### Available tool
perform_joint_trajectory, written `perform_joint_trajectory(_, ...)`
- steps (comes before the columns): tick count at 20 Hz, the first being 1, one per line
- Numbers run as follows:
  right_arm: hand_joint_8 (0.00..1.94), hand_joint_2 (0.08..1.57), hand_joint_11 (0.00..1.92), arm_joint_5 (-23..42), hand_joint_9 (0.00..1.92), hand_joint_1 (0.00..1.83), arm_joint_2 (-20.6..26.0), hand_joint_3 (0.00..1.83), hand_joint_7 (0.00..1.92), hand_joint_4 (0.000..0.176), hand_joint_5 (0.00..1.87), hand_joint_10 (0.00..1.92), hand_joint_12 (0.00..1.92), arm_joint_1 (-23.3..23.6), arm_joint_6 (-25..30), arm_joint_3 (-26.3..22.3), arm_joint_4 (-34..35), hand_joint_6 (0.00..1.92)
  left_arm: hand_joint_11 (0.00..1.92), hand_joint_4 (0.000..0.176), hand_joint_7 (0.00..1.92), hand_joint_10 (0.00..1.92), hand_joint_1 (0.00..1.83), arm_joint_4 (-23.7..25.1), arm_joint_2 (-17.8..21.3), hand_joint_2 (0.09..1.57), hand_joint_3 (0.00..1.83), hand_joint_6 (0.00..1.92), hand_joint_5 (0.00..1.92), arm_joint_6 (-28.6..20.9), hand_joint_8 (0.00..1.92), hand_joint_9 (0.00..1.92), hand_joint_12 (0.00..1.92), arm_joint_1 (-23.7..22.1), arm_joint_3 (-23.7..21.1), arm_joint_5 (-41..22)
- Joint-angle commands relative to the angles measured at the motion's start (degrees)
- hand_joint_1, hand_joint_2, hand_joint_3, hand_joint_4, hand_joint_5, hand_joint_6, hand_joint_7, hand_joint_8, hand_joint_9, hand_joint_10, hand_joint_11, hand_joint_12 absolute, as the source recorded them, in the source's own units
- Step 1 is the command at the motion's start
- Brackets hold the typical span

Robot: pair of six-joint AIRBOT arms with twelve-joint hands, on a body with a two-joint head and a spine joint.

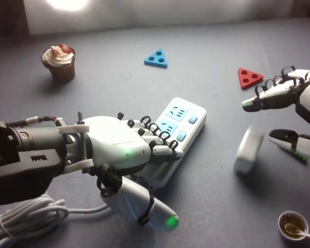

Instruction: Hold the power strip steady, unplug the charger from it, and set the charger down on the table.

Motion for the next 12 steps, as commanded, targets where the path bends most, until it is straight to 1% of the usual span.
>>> perform_joint_trajectory(1,0.0,1.06,0.52,6.78,0.82,1.26,0.63,0.0,0.87,0.0,0.82,0.0,0.68,-0.27,-0.01,0.2,-0.81,0.0,0.03,0.0,0.14,0.0,0.0,-0.13,0.21,0.97,0.0,0.0,0.12,-0.17,0.0,0.12,0.08,-0.21,-0.02,-2.08)
perform_joint_trajectory(5,0.0,1.04,0.51,6.82,0.8,1.25,0.56,0.0,0.84,0.0,0.8,0.0,0.68,-1.87,-0.01,0.07,0.76,0.0,0.04,0.0,0.13,0.0,0.0,-0.13,0.11,0.97,0.0,0.0,0.11,-0.18,0.0,0.12,0.08,-0.47,-0.07,-2.08)
perform_joint_trajectory(7,0.0,1.04,0.46,7.12,0.75,1.22,0.58,0.0,0.79,0.0,0.76,0.0,0.66,-1.98,0.9,-0.83,2.69,0.0,0.04,0.0,0.14,0.0,0.0,-0.13,0.03,0.98,0.0,0.01,0.13,-0.19,0.01,0.12,0.08,-0.59,-0.1,-2.08)
perform_joint_trajectory(9,0.0,1.03,0.4,7.07,0.7,1.19,1.11,0.0,0.73,0.0,0.69,0.0,0.65,-1.98,4.97,-2.86,4.86,0.0,0.05,0.0,0.15,0.01,0.0,-0.13,-0.01,0.97,0.0,0.01,0.13,-0.2,0.01,0.13,0.08,-0.66,-0.09,-2.08)
perform_joint_trajectory(10,0.0,1.03,0.36,7.08,0.65,1.15,1.87,0.0,0.68,0.0,0.64,0.0,0.64,-2.06,8.23,-4.03,5.11,0.0,0.05,0.0,0.15,0.01,0.0,-0.13,-0.03,0.97,0.0,0.01,0.13,-0.19,0.01,0.13,0.08,-0.66,-0.07,-2.08)
perform_joint_trajectory(11,0.0,1.04,0.29,7.07,0.58,1.08,3.64,0.0,0.6,0.0,0.56,0.0,0.62,-2.61,11.74,-5.25,5.28,0.0,0.05,0.0,0.14,0.0,0.0,-0.13,-0.04,0.97,0.0,0.0,0.13,-0.19,0.0,0.13,0.08,-0.66,-0.08,-2.05)
perform_joint_trajectory(12,0.0,1.03,0.27,7.02,0.57,1.06,5.09,0.0,0.59,0.0,0.55,0.0,0.62,-3.56,17.37,-7.0,6.31,0.0,0.04,0.0,0.14,0.0,0.0,-0.13,-0.05,0.97,0.0,0.0,0.13,-0.13,0.0,0.13,0.08,-0.64,-0.09,-2.0)
